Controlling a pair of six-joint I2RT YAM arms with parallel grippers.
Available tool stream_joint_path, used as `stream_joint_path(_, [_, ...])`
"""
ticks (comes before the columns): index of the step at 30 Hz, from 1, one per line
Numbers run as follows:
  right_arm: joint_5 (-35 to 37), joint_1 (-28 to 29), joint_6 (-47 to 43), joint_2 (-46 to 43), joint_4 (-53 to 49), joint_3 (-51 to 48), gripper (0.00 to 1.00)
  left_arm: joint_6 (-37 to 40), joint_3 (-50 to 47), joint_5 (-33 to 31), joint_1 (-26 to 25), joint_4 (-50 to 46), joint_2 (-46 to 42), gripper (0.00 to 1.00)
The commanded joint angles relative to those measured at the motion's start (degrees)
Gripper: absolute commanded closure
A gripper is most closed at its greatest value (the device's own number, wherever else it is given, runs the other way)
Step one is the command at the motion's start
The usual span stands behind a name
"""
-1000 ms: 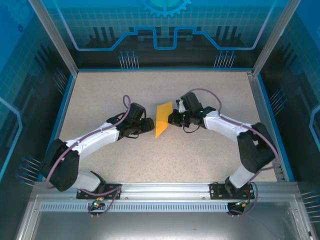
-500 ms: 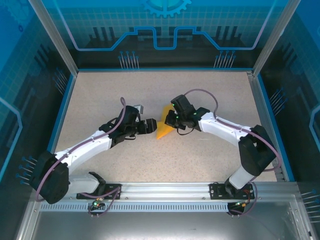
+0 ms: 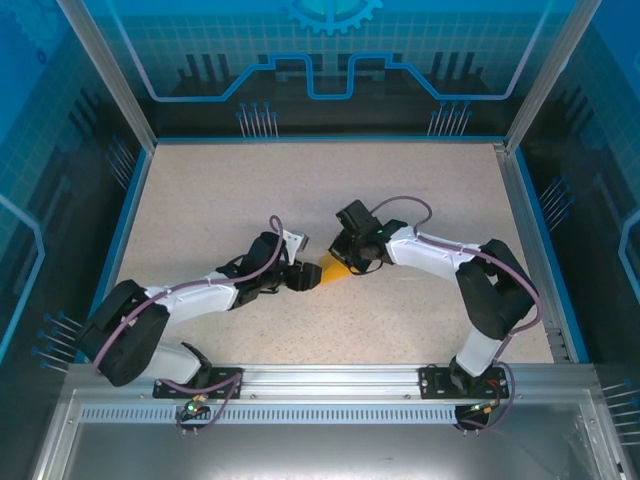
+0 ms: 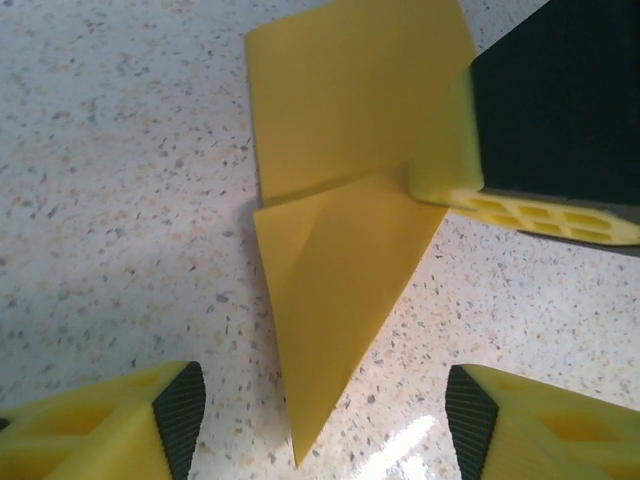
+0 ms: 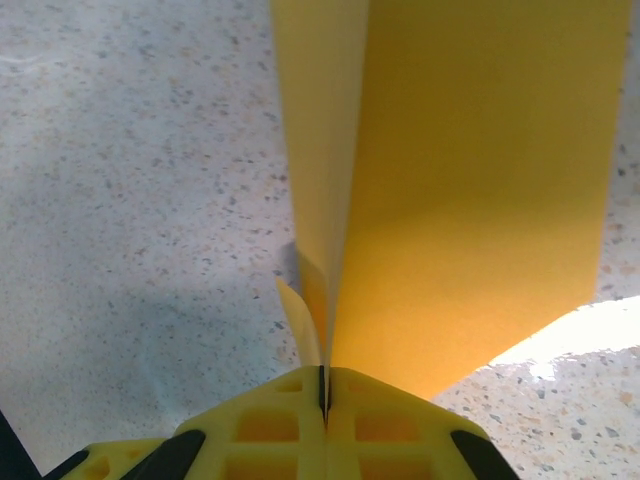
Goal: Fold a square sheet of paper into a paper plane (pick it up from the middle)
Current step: Turn over the paper at the center of the table.
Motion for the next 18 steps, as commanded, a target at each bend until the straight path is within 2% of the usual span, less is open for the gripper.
stream_joint_path(1, [-1.54, -0.04, 4.85, 1.84, -4.16, 1.99, 0.97, 6.29, -1.47, 2.57, -0.62, 9.6, 2.13, 0.34])
stream_joint_path(7, [-3.88, -1.36, 7.06, 2.7, -5.87, 3.03, 1.0, 10.12, -3.48, 7.26, -0.81, 18.1, 5.82, 0.37])
stream_joint_path(14, [-6.86, -2.77, 7.52, 3.72, -6.77, 4.58, 1.0, 11.63, -4.21, 8.2, -0.9, 20.51, 8.67, 0.38])
stream_joint_path(18, [-8.08, -3.3, 7.79, 4.02, -6.59, 4.74, 1.0, 12.73, -3.32, 7.58, -1.66, 20.12, 10.24, 0.42])
